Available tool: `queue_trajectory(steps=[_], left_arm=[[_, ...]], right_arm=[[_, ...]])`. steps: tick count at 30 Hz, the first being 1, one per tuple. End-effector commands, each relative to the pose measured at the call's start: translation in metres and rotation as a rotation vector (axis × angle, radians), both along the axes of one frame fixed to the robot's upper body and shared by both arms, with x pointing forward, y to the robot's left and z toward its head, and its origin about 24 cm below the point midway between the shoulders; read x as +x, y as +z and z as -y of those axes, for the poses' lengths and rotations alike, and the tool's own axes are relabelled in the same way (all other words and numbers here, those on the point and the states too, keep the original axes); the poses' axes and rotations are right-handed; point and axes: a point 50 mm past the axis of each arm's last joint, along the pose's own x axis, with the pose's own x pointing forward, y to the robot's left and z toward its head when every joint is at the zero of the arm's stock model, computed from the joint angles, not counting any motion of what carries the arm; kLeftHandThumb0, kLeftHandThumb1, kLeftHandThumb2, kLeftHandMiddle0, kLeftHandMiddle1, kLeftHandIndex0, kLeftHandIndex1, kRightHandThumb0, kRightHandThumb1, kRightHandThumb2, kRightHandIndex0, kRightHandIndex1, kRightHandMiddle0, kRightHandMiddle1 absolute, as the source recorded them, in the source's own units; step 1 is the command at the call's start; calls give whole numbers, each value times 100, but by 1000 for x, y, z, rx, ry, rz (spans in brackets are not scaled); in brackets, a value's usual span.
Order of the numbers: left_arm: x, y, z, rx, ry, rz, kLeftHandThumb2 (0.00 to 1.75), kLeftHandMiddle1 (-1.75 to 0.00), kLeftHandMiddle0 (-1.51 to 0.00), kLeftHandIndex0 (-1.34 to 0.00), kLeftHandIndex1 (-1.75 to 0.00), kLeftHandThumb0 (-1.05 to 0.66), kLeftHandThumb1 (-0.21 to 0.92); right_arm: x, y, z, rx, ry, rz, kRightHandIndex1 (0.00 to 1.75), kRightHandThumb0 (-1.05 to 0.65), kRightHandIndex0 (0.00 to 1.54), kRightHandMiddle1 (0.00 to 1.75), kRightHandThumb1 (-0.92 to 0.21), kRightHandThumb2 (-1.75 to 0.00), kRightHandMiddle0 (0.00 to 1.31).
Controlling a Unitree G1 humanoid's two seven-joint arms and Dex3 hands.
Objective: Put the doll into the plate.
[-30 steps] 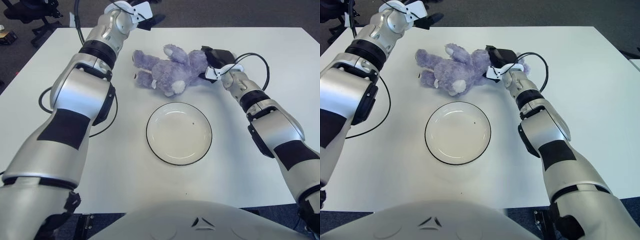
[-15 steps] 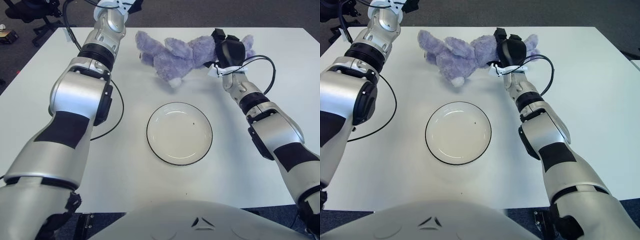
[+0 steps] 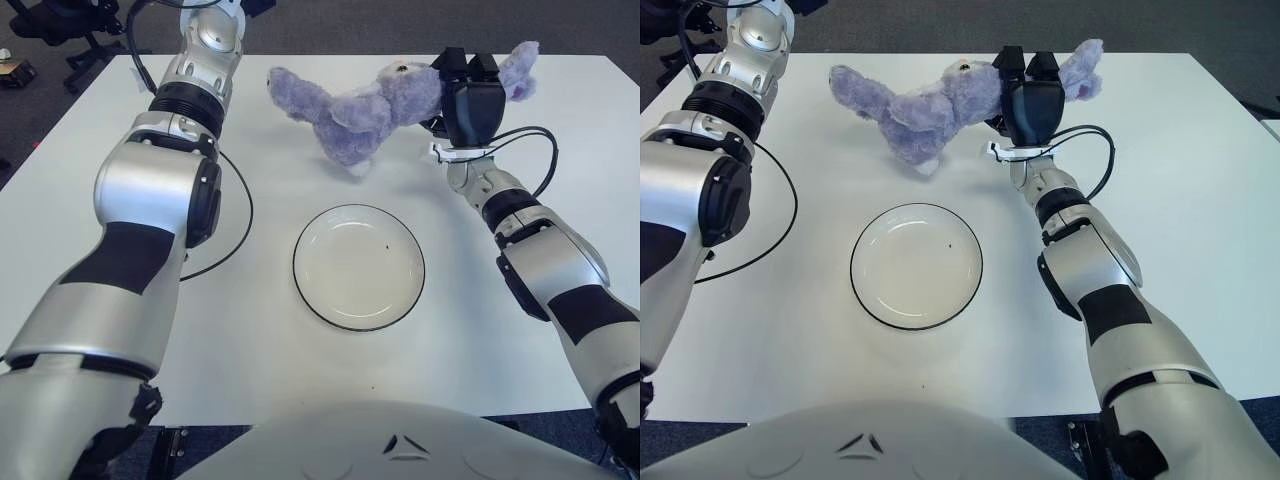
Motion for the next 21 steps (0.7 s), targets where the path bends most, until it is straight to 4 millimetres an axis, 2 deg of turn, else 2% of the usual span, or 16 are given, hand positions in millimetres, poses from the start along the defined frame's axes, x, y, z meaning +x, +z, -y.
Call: queue_trajectory(steps=[1,4,5,7,10,14,21], left_arm=[[-3,10,2,47,-79,20,76,-16,-62,-32,-70,-56,92],[-3,10,3,61,-98,16,76,-16,-62,-32,-70,-56,92],[-4,11,4,123,-126,12,76,-15,-63,-33,-70,-56,92],[-7,13,7,249,-190,16,77,-15,-63,-33,-70,-58,92],[-10,14,9,345,-253,16,77,-15,-64,-33,-70,-59,92],[-13,14,10,486,-322,-4,77,-13,-65,-33,-65,-62,92],[-18,15,11,681,-384,-22,77,-11,-66,-34,-59,-64,92]], right_arm=[[-1,5,5,-49,2,63,175,40,42,175,-56,-100,56],[-2,4,5,-63,5,73,175,40,42,175,-57,-99,56],[-2,4,6,-77,7,78,175,40,42,175,-57,-99,56],[-3,3,6,-103,10,86,175,24,65,175,-67,-70,60],[-3,3,6,-125,11,94,175,17,77,175,-75,-50,61],[-3,3,5,-141,11,101,175,14,81,175,-78,-42,62],[-4,3,5,-148,12,105,175,14,82,175,-80,-39,62]])
